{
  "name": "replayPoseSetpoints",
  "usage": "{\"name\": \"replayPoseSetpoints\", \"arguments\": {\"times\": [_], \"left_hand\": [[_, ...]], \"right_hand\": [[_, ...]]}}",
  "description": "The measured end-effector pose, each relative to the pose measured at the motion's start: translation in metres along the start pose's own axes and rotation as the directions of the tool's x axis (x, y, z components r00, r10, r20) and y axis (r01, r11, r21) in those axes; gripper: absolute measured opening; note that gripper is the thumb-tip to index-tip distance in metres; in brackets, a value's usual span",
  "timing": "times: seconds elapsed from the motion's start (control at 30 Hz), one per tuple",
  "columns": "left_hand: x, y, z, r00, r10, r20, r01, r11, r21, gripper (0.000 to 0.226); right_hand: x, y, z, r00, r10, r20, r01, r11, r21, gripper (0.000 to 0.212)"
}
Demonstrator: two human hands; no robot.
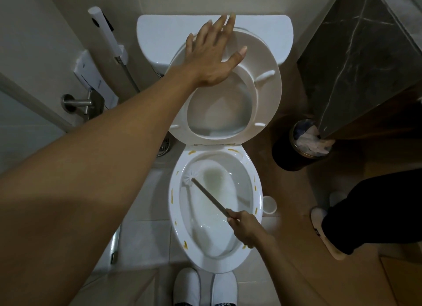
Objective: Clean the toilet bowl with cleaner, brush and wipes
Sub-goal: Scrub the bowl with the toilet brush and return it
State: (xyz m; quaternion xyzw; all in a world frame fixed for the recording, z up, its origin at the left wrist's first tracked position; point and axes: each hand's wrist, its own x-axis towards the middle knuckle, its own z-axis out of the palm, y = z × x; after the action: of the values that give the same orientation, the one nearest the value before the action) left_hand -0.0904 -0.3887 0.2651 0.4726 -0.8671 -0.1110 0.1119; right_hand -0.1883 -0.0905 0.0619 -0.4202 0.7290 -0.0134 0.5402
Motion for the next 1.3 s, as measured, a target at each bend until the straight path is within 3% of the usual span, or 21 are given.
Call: {"name": "replayPoseSetpoints", "arguments": {"times": [0.1, 0.33, 0.53, 0.8, 1.0, 1.3], "left_hand": [[0.001, -0.001, 0.001, 1.000, 0.007, -0.009, -0.007, 1.000, 0.008, 0.072], [0.001, -0.002, 0.004, 1.000, 0.013, -0.022, -0.012, 1.000, 0.024, 0.071], [0.001, -0.002, 0.003, 1.000, 0.013, -0.023, -0.013, 1.000, 0.025, 0.071], [0.000, 0.000, 0.002, 1.000, 0.013, -0.021, -0.013, 1.000, 0.014, 0.070], [-0.001, 0.000, 0.002, 1.000, 0.012, -0.022, -0.011, 1.000, 0.017, 0.070], [-0.001, 0.001, 0.000, 1.000, 0.007, -0.019, -0.006, 0.999, 0.035, 0.069]], "right_hand": [[-0.005, -0.002, -0.018, 0.997, 0.021, 0.074, -0.019, 0.999, -0.026, 0.039], [0.010, -0.009, -0.013, 0.998, 0.065, 0.011, -0.065, 0.998, 0.024, 0.040], [-0.016, -0.001, -0.043, 0.964, 0.121, 0.237, -0.104, 0.991, -0.082, 0.030], [-0.006, 0.009, -0.030, 0.981, 0.089, 0.170, -0.093, 0.996, 0.015, 0.037], [-0.029, 0.044, -0.049, 0.931, 0.195, 0.309, -0.169, 0.979, -0.110, 0.040], [-0.021, 0.019, -0.053, 0.941, 0.203, 0.270, -0.159, 0.971, -0.176, 0.036]]}}
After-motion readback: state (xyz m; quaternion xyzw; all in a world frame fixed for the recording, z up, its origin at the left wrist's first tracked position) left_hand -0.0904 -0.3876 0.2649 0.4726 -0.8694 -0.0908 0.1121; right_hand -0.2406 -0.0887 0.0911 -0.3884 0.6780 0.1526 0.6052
